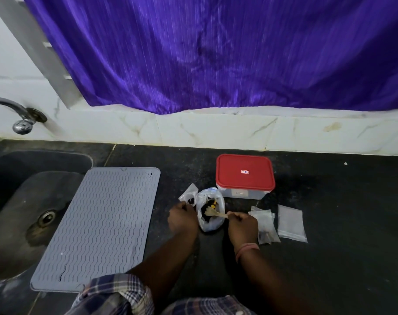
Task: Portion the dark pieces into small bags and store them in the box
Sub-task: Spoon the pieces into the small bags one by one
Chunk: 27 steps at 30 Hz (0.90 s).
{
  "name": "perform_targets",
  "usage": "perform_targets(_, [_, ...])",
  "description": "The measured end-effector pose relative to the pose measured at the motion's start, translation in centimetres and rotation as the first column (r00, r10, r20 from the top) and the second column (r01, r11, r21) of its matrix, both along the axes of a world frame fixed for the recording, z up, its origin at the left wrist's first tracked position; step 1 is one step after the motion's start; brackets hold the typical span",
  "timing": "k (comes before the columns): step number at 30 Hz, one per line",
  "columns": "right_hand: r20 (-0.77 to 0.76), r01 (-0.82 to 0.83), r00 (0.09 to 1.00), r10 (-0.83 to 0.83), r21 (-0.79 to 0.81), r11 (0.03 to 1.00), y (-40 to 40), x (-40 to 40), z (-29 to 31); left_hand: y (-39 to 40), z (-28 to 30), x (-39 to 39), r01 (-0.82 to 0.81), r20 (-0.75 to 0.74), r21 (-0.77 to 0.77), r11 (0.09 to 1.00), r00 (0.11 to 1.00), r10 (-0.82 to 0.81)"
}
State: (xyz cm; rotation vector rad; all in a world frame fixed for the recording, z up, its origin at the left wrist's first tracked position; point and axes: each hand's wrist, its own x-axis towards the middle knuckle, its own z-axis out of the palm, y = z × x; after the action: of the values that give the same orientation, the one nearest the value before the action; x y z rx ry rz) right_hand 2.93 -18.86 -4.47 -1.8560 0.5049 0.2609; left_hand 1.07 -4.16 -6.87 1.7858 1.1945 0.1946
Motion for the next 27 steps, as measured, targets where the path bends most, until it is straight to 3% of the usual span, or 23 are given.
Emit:
perform_targets(6, [-0.031,-0.014,0.999,0.014,0.012,1.0,0.1,-0.2,-0.6,0.0,-1.5,-0.1,0.028,0.036,-0.095,0.995,0.999,-0.025])
perform_targets(11, [-0.08,0.131,0.989,-0.126,0.056,0.99,-0.1,0.1,-0.2,0.8,-4.1,0.6,-0.029,0.079,-0.138,0.99,0.996,0.04])
perform_targets(22, [-0.023,0.162,0.987,-0.161,0.101,0.982,-0.9,0.2,1.2,1.3,1.1,-0.4,-0.102,0.057,-0.029,0.994,0.993,0.104])
perform_targets(27, [0.039,0.121,0.991,-0.127,0.135,0.983,-0.2,0.6,2.5,1.0,2.1,-0.6,-0.054,0.049,0.002,0.999,0.997,0.054])
